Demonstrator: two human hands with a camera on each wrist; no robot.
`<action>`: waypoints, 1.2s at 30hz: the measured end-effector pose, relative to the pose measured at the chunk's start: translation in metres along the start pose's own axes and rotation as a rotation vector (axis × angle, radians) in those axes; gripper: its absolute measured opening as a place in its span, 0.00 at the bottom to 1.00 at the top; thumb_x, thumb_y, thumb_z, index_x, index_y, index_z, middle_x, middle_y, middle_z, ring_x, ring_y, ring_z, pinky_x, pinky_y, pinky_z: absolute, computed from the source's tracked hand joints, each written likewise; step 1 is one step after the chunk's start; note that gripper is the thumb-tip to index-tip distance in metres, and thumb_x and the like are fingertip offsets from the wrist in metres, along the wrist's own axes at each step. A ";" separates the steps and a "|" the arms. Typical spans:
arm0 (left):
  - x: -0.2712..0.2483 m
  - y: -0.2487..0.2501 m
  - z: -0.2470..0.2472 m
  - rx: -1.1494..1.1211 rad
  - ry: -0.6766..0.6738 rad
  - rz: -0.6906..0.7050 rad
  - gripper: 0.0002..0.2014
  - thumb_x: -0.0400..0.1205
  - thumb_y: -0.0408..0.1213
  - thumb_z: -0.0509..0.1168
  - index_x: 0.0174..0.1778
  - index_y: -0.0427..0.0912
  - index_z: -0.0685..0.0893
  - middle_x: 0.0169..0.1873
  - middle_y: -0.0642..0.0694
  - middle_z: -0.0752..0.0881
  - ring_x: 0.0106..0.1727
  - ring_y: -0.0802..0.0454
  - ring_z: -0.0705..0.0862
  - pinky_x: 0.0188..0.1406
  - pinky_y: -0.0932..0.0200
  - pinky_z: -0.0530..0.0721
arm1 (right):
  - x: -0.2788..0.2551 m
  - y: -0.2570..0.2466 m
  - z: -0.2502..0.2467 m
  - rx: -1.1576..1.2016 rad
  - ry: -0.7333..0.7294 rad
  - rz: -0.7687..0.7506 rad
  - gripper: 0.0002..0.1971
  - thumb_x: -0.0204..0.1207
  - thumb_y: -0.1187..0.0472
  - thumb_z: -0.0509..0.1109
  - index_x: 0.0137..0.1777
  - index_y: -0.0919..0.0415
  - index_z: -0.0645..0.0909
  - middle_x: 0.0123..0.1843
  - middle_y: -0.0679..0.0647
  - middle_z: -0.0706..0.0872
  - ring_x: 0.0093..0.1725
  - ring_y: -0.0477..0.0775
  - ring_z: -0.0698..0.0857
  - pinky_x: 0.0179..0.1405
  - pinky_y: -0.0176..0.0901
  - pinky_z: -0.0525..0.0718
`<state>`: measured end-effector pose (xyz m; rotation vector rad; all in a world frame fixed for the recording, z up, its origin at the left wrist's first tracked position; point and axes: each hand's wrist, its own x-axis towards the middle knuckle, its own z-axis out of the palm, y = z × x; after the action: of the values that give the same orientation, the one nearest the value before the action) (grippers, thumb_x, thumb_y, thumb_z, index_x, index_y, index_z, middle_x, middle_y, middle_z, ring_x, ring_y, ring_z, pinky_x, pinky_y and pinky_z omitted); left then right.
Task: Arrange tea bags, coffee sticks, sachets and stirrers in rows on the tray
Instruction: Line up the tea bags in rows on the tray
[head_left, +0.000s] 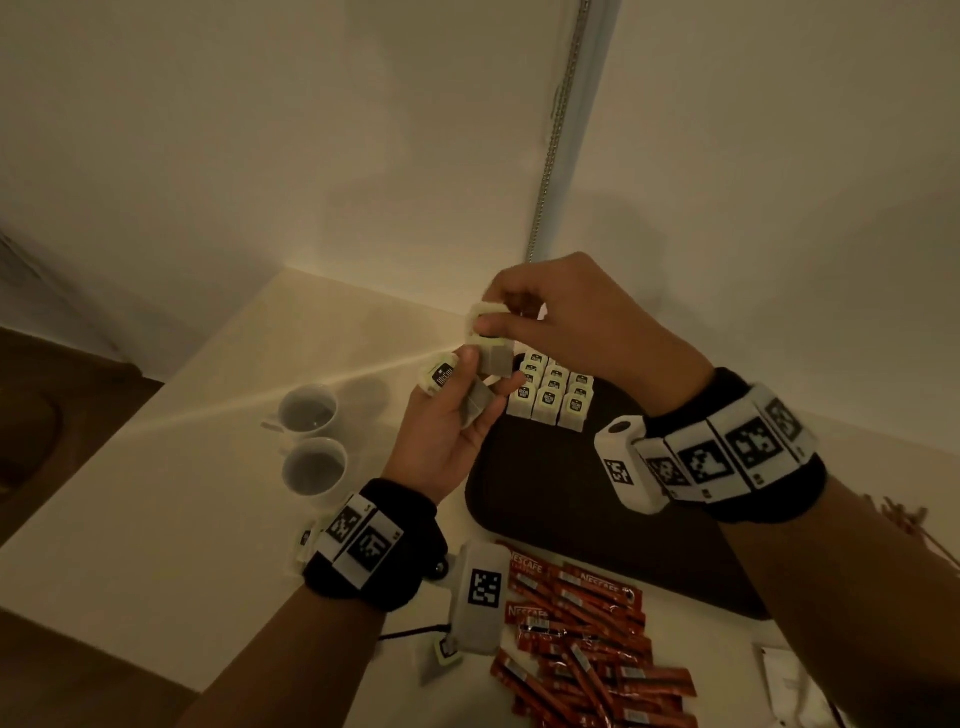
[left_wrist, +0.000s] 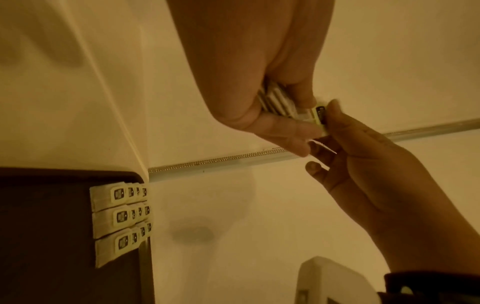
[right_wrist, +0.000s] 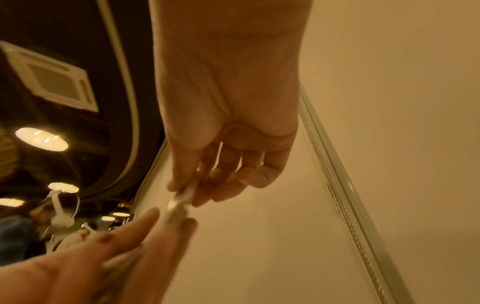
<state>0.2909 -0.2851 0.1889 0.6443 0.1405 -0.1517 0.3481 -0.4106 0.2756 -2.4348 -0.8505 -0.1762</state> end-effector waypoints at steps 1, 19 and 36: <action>0.001 0.000 0.000 0.010 -0.010 0.007 0.13 0.77 0.43 0.62 0.53 0.41 0.83 0.43 0.47 0.91 0.45 0.50 0.91 0.28 0.70 0.84 | 0.000 0.001 0.001 0.036 -0.007 -0.006 0.14 0.73 0.47 0.72 0.43 0.58 0.88 0.30 0.48 0.85 0.32 0.47 0.82 0.36 0.44 0.80; 0.015 -0.009 0.004 0.042 -0.088 0.023 0.11 0.74 0.35 0.65 0.52 0.43 0.83 0.43 0.49 0.91 0.49 0.53 0.90 0.35 0.70 0.85 | -0.004 0.016 0.005 0.114 0.115 0.092 0.14 0.73 0.48 0.74 0.38 0.60 0.85 0.24 0.49 0.77 0.25 0.43 0.74 0.26 0.28 0.69; 0.025 -0.012 0.003 0.112 -0.007 -0.012 0.08 0.74 0.37 0.66 0.48 0.43 0.83 0.39 0.51 0.91 0.42 0.57 0.89 0.29 0.69 0.84 | -0.001 0.024 0.002 0.324 0.138 0.244 0.04 0.72 0.59 0.76 0.44 0.58 0.87 0.32 0.47 0.85 0.27 0.38 0.81 0.24 0.25 0.78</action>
<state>0.3136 -0.2986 0.1797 0.7542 0.1292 -0.1741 0.3621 -0.4256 0.2628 -2.1686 -0.4740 -0.1035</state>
